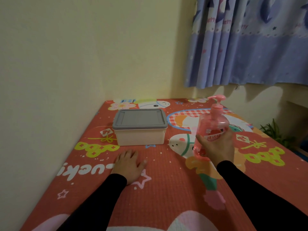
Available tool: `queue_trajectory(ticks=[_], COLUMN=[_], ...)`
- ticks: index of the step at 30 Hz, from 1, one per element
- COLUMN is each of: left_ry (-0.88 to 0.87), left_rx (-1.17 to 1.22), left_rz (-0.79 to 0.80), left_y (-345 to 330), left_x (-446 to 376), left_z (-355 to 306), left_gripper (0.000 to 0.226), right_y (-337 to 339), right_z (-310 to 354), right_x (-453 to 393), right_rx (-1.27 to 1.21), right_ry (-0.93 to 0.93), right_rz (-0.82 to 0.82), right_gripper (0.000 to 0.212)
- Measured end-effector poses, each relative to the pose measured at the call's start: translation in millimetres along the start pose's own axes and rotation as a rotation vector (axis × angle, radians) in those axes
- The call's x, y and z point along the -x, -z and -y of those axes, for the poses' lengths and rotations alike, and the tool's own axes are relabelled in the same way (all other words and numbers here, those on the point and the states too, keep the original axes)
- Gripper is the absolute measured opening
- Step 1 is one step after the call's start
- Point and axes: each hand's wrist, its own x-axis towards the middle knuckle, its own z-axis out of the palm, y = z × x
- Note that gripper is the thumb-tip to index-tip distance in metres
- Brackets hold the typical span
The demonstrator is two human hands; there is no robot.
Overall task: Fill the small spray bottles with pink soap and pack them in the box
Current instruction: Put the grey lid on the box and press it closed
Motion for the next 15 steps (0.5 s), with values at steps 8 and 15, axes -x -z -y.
queue_trajectory(ticks=[8,15], left_ry=[0.009,0.015], left_rx=[-0.001,-0.005], left_rz=[-0.013,-0.019], left_y=[-4.0,-4.0], left_x=[-0.2,0.0], left_z=[1.4,0.9], left_gripper=[0.069,0.068], right_y=[-32.6,-63.6], right_z=[16.8,28.1], right_x=[-1.8,-11.3], right_rx=[-0.062,-0.071], right_ry=[0.021,0.023], right_rz=[0.031,0.073], right_gripper=[0.088,0.093])
